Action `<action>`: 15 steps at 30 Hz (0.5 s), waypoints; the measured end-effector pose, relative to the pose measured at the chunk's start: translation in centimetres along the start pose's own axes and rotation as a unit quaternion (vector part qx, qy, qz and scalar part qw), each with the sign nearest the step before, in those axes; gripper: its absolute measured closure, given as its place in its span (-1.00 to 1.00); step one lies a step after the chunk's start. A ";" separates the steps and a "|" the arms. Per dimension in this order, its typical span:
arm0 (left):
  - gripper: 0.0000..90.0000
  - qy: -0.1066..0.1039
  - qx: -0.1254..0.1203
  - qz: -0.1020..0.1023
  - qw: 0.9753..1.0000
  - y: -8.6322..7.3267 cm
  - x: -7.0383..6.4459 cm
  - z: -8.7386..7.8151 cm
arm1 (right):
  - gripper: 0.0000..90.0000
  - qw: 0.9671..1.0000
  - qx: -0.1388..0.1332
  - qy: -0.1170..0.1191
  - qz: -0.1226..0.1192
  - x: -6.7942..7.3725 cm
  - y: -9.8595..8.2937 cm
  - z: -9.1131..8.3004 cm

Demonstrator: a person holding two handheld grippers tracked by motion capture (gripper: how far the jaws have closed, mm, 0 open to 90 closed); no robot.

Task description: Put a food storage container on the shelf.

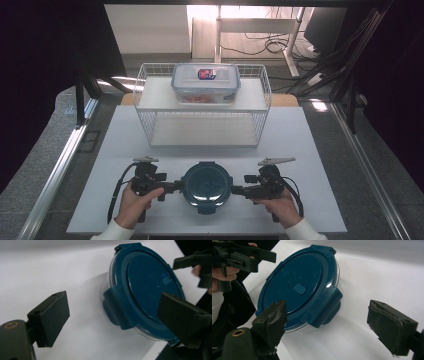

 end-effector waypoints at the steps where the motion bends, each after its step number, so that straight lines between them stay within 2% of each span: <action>1: -0.80 -0.003 0.002 -0.004 1.000 0.0 0.0 0.2 | -0.68 1.000 0.002 0.002 0.006 0.0 0.0 0.2; 2: -0.82 -0.003 0.002 -0.004 1.000 0.0 0.0 0.2 | -0.68 1.000 0.002 0.002 0.006 0.0 0.0 0.2; 5: -0.83 -0.012 0.013 -0.019 1.000 -0.3 -0.1 1.2 | -0.71 0.999 0.006 0.018 0.034 -0.1 -0.2 0.9; 10: -0.85 -0.026 0.020 -0.030 0.999 -0.5 -0.2 2.0 | -0.73 0.999 0.010 0.024 0.046 -0.1 -0.1 1.7; 12: -0.85 -0.035 0.021 -0.040 0.998 -0.6 0.0 2.4 | -0.74 0.998 0.013 0.025 0.049 -0.1 -0.1 2.1; 13: -0.84 -0.042 0.023 -0.050 0.998 -0.6 0.3 2.8 | -0.75 0.998 0.017 0.029 0.059 -0.1 0.0 2.7; 15: -0.81 -0.049 0.026 -0.055 0.997 -0.6 0.4 3.2 | -0.75 0.997 0.021 0.035 0.067 -0.1 0.0 3.1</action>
Point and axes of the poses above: each handheld gripper's, and its own axes: z roughly forward along the jaws, y roughly out of its top, x roughly to its left, the point moved 2 cm from there along z, roughly forward along the jaws, and after that the axes turned 3 degrees about -y, right-handed, at the moved point
